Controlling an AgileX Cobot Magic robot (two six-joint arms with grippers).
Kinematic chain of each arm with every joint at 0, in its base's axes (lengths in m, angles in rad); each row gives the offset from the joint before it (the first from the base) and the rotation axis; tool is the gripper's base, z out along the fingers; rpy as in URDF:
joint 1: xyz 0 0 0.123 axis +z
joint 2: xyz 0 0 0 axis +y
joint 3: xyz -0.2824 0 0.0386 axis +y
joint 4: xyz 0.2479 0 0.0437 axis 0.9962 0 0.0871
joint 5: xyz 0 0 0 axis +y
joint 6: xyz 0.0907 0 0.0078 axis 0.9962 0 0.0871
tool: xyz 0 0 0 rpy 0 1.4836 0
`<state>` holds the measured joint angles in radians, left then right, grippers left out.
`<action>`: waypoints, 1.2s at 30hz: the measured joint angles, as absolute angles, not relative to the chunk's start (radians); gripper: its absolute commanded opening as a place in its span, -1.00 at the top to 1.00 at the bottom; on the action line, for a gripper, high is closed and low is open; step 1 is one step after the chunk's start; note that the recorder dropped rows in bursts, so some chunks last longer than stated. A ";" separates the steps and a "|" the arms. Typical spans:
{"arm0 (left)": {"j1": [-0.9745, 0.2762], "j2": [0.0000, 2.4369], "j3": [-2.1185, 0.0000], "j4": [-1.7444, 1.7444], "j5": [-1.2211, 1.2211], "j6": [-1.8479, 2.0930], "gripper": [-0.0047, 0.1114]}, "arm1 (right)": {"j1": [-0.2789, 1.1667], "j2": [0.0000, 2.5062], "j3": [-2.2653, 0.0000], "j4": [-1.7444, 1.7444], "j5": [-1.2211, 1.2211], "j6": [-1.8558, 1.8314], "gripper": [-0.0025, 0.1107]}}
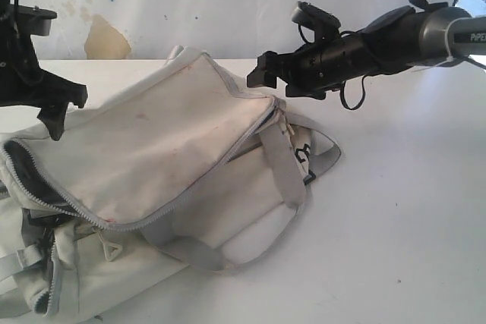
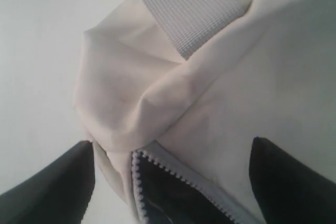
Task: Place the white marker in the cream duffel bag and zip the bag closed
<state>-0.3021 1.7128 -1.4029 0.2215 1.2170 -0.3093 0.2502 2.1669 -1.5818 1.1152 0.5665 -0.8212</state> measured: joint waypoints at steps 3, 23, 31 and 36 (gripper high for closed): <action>-0.302 1.728 -1.403 0.230 1.217 -0.326 -0.74 | 0.250 2.175 -1.582 1.115 0.565 -0.821 -0.44; -0.189 1.757 -1.273 -0.091 1.108 -0.254 -0.60 | 0.250 2.175 -1.582 1.048 0.581 -0.737 -0.32; -0.181 1.757 -1.271 -0.100 1.092 -0.254 -0.10 | 0.250 2.175 -1.582 0.875 0.618 -0.555 -0.20; -0.181 1.757 -1.271 -0.100 1.080 -0.270 0.34 | 0.250 2.175 -1.582 0.871 0.643 -0.543 0.43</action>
